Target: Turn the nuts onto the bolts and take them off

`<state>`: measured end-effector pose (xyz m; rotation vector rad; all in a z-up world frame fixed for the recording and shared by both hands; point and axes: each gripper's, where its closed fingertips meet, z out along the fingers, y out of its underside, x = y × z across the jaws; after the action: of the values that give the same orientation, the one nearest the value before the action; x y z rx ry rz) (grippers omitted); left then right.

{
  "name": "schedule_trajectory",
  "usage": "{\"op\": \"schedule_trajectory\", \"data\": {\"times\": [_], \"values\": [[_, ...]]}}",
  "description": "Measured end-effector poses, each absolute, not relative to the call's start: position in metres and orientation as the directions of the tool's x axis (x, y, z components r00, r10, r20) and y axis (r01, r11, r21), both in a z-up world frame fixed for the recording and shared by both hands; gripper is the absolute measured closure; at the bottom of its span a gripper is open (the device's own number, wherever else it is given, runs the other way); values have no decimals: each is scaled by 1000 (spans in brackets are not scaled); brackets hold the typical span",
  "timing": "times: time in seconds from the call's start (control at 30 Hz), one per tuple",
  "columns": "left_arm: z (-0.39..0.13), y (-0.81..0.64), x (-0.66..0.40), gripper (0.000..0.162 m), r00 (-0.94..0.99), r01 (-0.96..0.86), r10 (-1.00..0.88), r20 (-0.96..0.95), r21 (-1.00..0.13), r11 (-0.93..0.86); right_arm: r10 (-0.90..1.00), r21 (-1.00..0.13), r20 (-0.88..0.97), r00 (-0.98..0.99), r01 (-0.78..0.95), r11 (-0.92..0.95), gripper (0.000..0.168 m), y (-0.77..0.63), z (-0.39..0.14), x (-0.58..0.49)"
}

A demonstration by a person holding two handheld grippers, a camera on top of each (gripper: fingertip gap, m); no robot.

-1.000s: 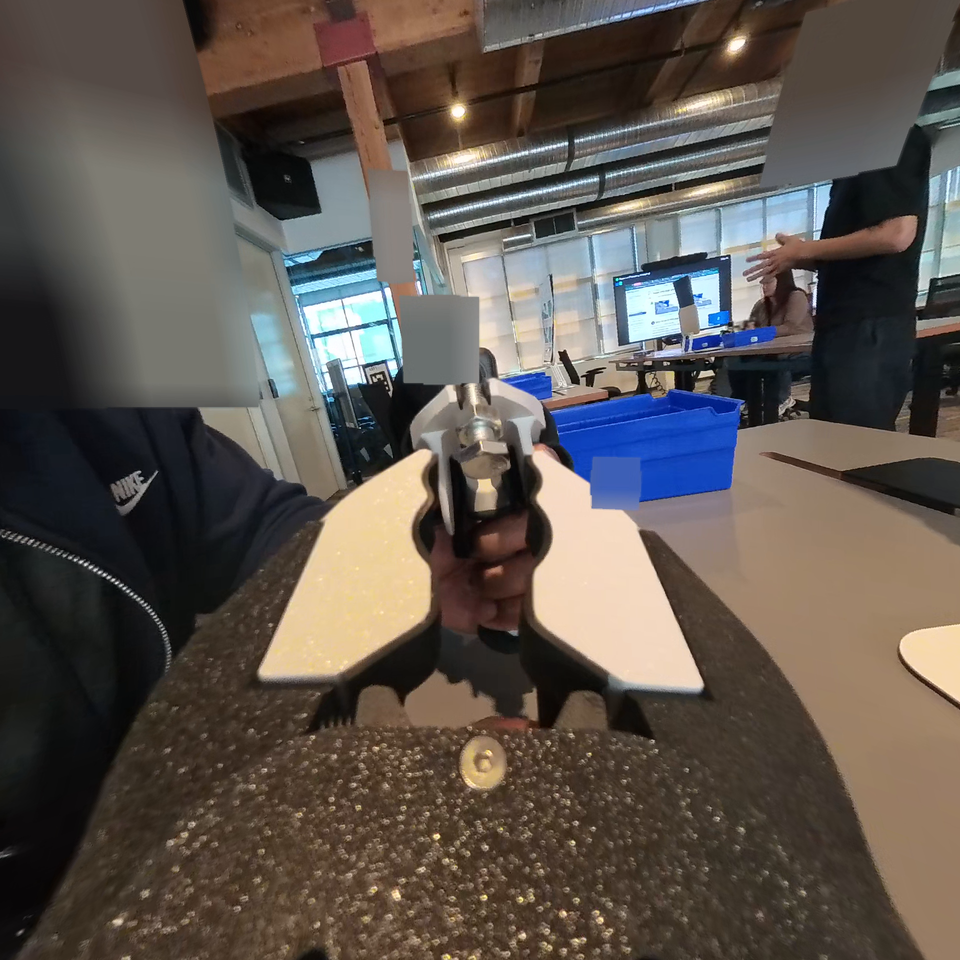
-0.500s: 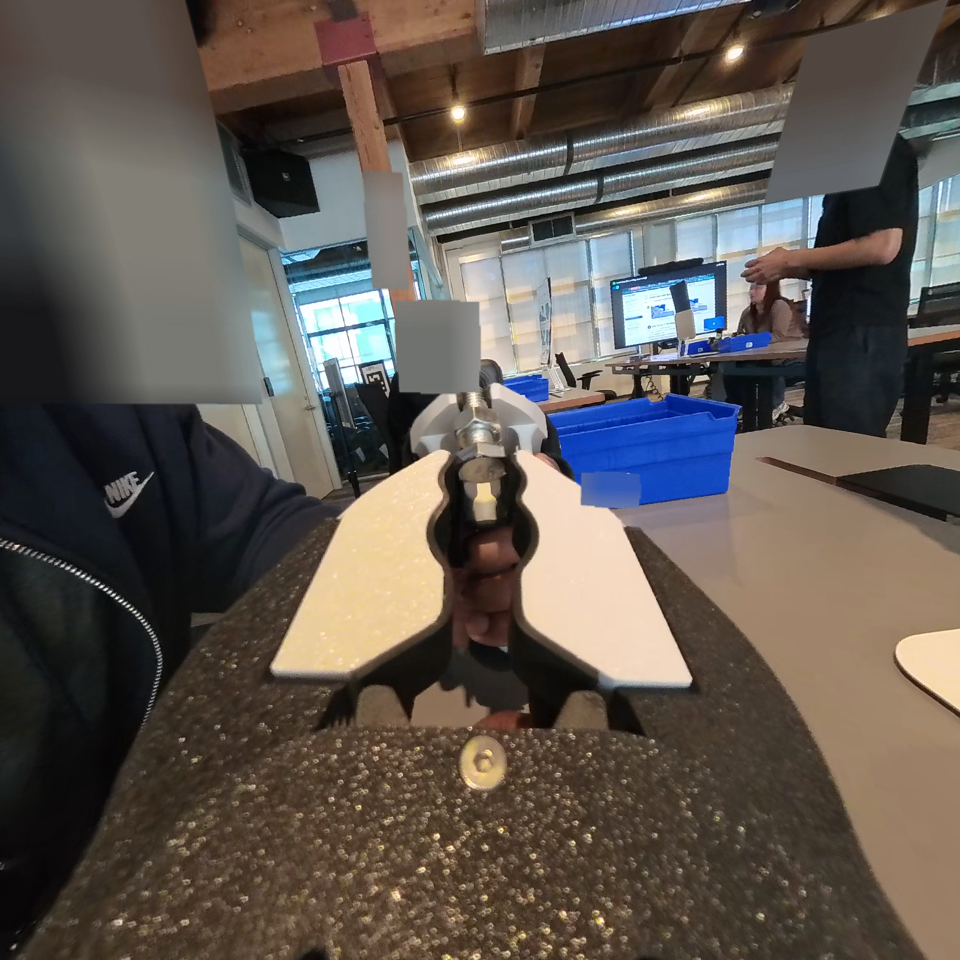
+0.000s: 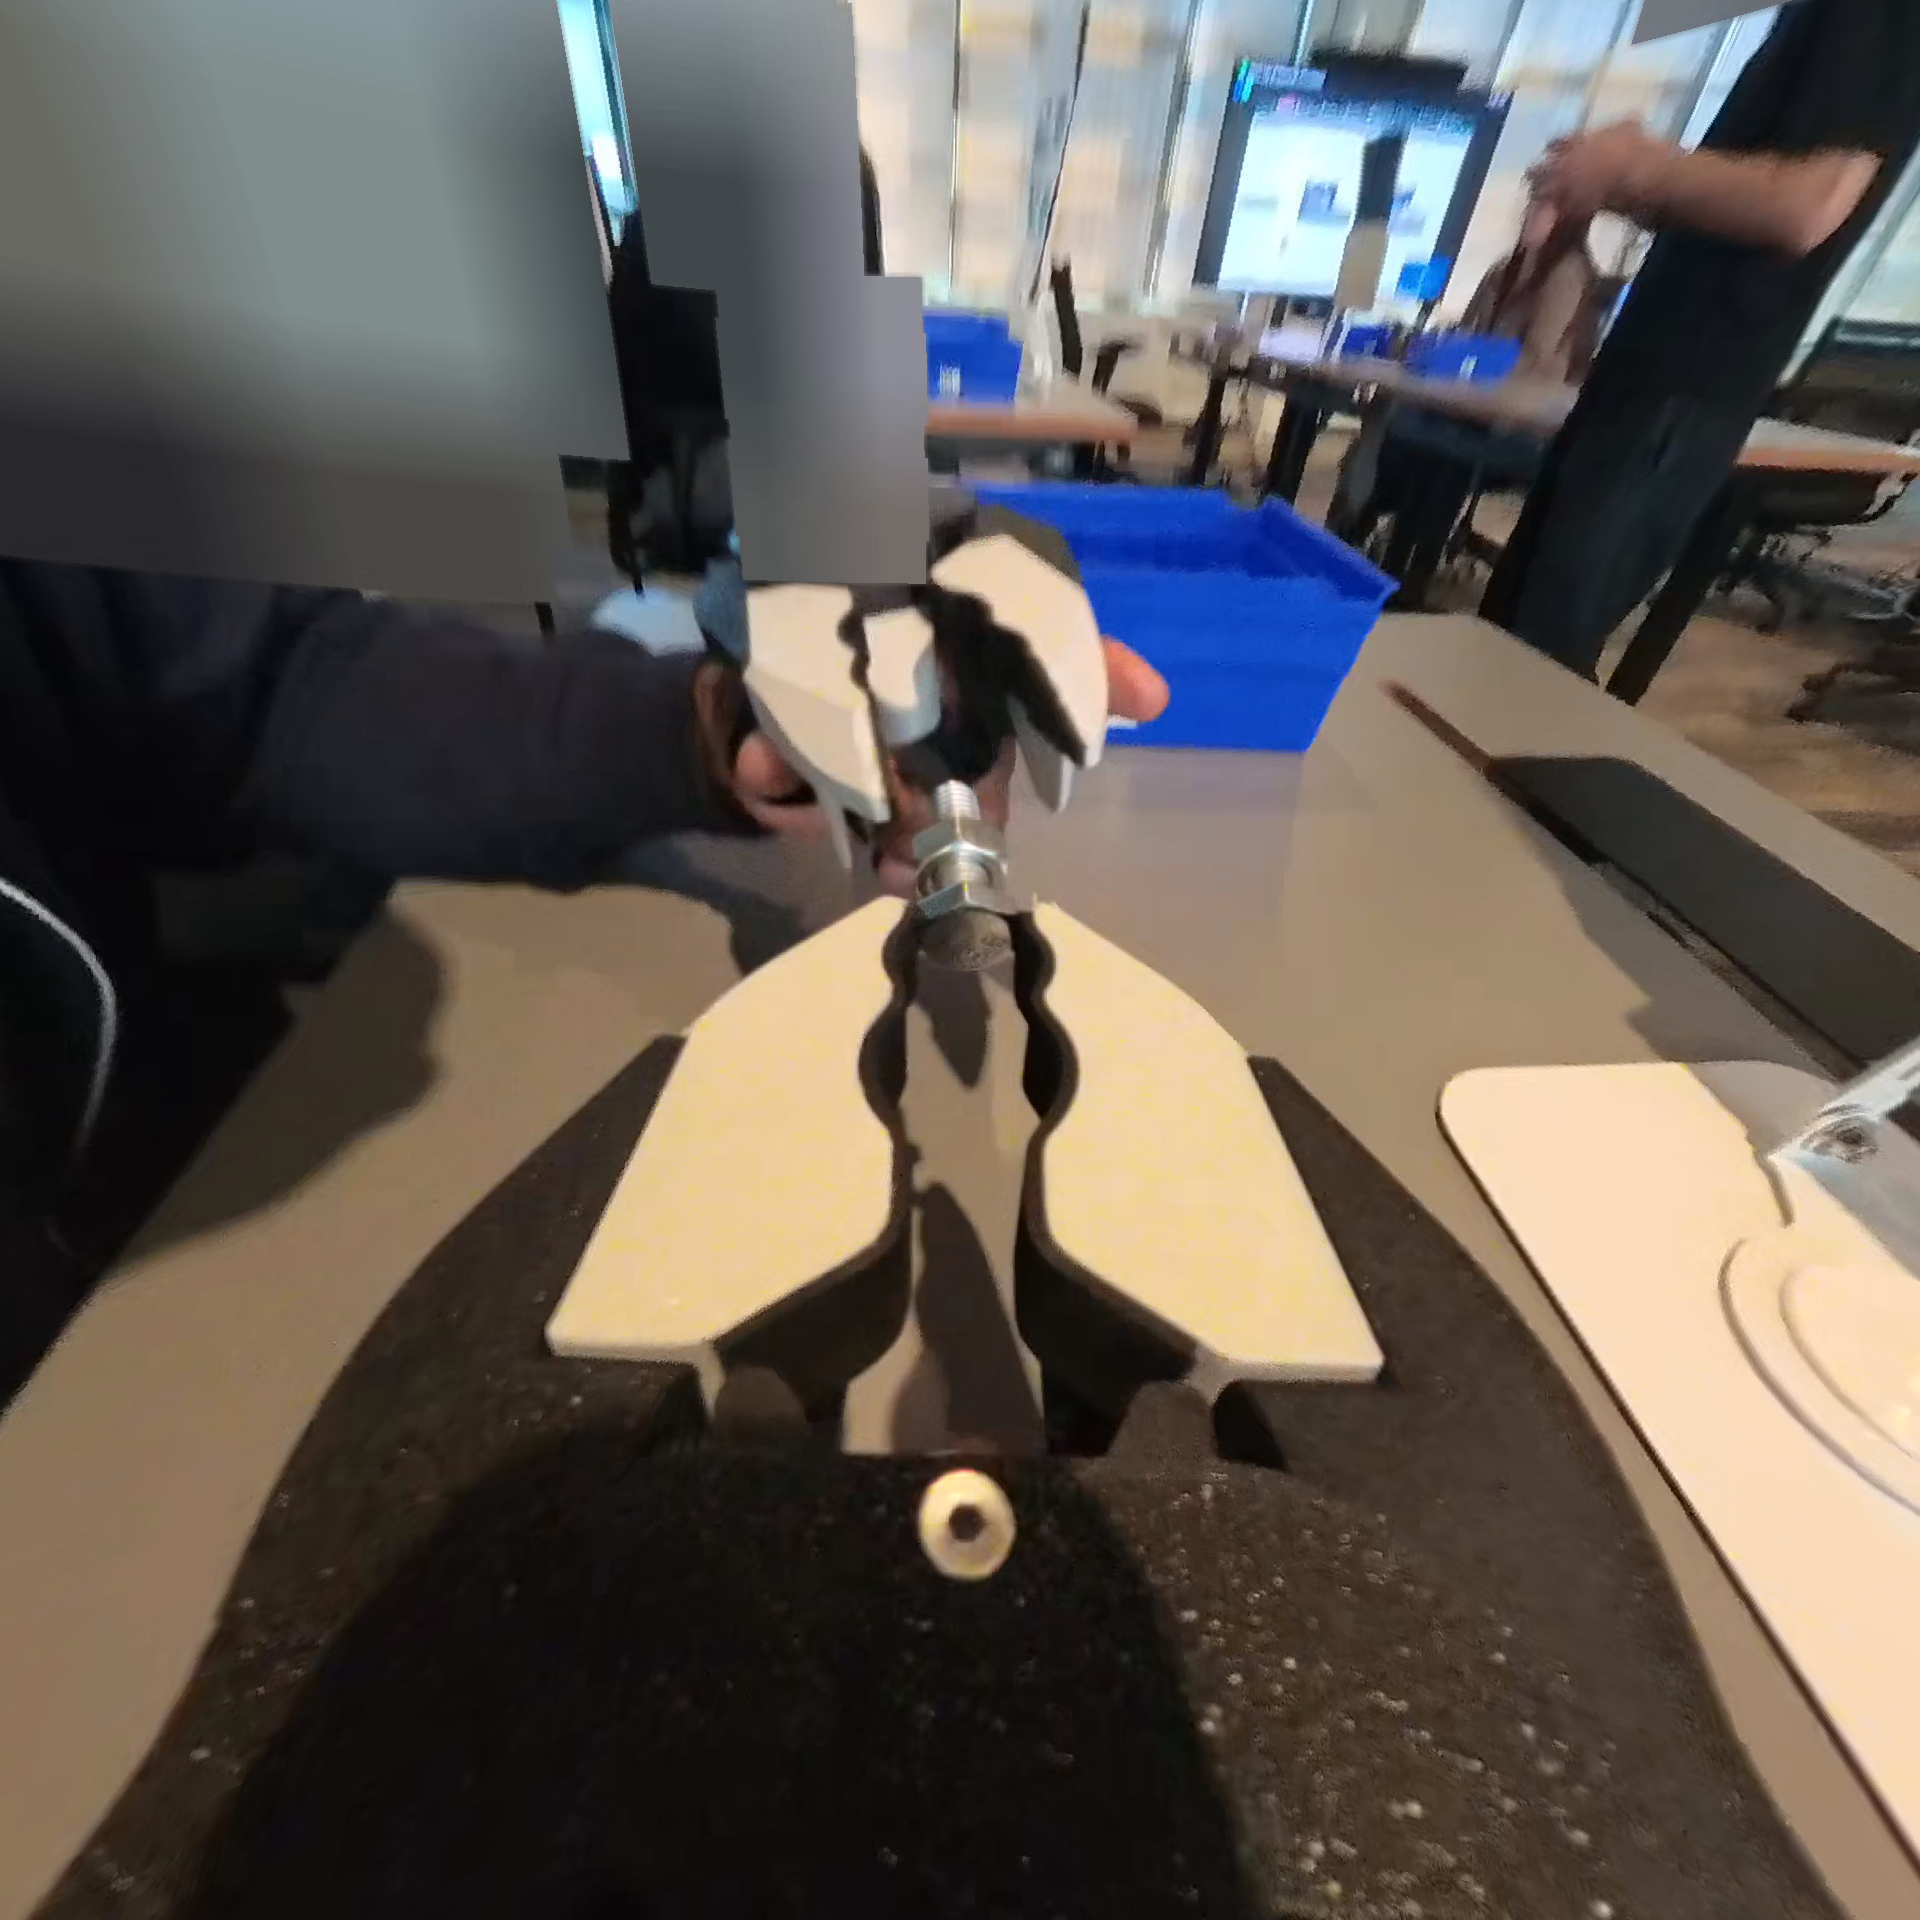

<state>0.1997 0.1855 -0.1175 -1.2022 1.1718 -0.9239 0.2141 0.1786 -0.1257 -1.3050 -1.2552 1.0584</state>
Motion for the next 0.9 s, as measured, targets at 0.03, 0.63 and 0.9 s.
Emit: {"op": "schedule_trajectory", "data": {"times": [0.03, 0.63, 0.9], "values": [[-121, 185, 200, 125, 191, -84, -964, -187, -981, 173, 994, -984, 73, 78, 166, 60, 152, 178, -132, 212], [-141, 169, 211, 143, 59, -105, -989, -137, -986, 130, 999, -985, 26, 22, 170, 22, 152, 169, -145, 203], [-141, 169, 212, 145, 139, -200, -844, -519, -849, 489, 999, -991, -35, -7, 130, -34, 152, 167, -141, 203]]}}
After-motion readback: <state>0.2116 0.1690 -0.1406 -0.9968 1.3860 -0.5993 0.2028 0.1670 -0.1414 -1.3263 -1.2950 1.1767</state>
